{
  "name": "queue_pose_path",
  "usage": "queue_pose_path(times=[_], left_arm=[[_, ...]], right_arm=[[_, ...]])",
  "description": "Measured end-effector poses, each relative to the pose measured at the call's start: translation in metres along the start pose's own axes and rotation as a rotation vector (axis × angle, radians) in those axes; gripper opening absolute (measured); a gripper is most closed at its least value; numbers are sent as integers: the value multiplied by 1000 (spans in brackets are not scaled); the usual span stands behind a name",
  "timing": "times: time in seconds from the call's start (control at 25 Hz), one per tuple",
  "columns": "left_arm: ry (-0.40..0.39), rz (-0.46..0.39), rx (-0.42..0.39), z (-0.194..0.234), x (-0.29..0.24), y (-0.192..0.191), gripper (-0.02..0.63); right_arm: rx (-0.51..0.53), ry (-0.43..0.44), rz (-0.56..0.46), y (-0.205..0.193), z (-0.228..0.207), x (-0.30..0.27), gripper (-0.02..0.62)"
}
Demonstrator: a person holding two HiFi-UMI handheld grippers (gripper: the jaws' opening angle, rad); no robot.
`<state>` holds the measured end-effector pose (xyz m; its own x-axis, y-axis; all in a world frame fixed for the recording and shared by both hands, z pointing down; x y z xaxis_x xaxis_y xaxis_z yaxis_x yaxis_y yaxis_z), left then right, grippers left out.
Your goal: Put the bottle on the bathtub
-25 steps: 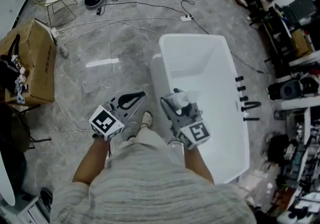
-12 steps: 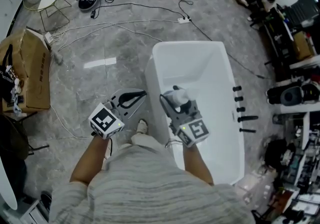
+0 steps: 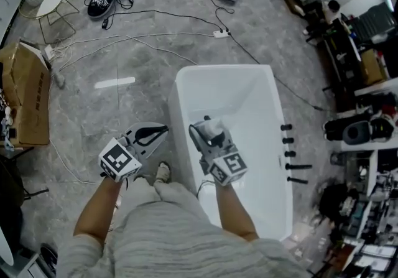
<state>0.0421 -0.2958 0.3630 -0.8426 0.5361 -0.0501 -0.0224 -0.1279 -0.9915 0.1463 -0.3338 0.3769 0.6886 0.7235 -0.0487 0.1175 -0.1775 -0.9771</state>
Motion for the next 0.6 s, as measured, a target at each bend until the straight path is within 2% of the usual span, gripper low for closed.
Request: queue_pose_path(times=[0.24,0.6], left_arm=[[1,10,101,19,-15,-51,3],[-14,-29,183,60,-14,-113,3]], right_arm=[[-60,-56,73,-50,-42,-10,236],[-107,-160,171,-155,-79,-46,236]])
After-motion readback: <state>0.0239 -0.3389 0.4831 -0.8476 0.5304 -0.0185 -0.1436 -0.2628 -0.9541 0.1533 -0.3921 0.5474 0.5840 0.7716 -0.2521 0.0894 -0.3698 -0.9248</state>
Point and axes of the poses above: the fingertips, and each gripper's own axes: x backward along the fingers, z to its left, y out of its top, the point moved 1 cm from there along x, backward along the fingers, and after that the axes turned 9 degrees about -z, right-handed, at the moved point
